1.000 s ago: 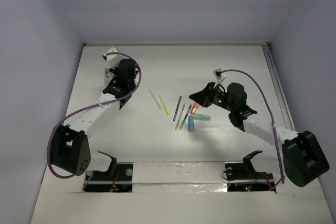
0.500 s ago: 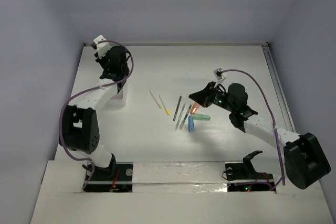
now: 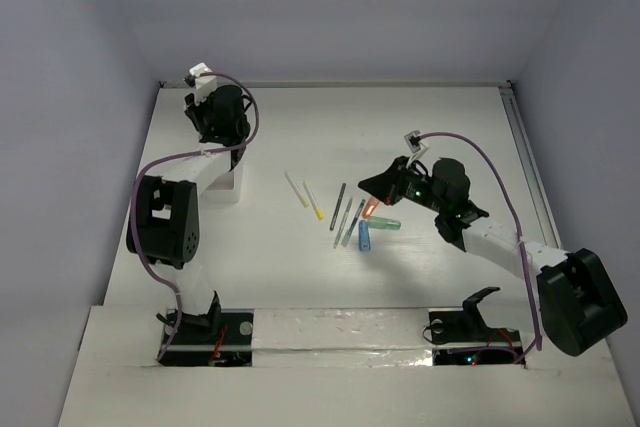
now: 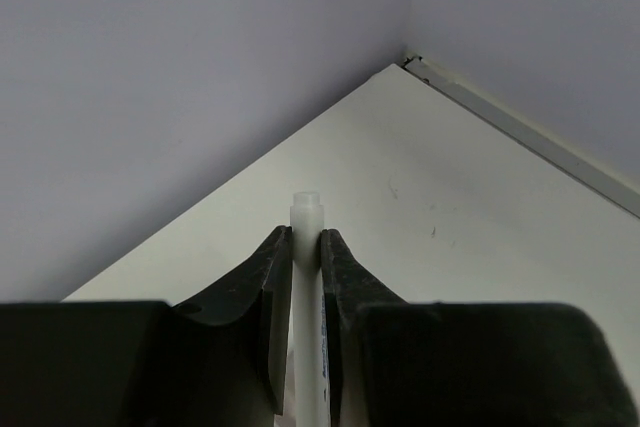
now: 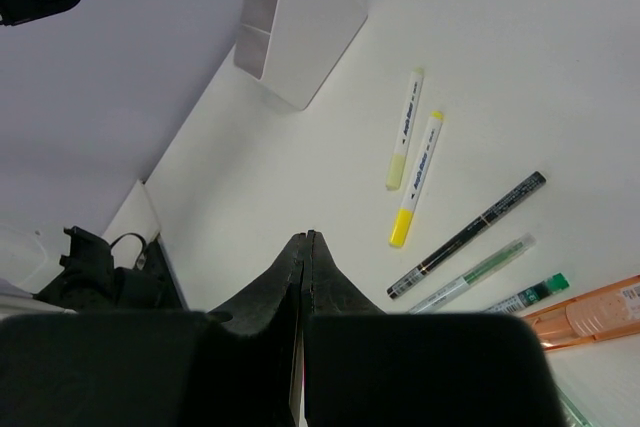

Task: Sort the stationery into containers
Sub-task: Place the pen in the storage box.

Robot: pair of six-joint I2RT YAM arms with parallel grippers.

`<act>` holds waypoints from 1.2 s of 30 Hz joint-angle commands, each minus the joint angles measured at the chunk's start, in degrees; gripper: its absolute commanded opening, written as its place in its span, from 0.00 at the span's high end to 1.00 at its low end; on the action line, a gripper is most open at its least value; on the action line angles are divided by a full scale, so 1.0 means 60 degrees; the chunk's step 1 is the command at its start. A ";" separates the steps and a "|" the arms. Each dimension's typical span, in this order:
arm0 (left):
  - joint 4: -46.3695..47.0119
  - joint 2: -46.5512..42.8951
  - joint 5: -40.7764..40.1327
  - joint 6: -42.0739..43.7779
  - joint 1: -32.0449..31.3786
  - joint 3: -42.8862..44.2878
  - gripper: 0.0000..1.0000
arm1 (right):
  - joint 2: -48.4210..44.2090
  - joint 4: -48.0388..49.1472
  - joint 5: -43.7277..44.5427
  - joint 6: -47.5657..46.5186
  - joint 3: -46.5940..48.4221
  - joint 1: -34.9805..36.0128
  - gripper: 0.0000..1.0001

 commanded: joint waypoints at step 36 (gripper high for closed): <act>0.3472 0.0390 -0.0602 0.0939 -0.0378 -0.1144 0.99 | -0.0105 0.1296 -0.0544 0.0014 0.0103 0.0190 1.00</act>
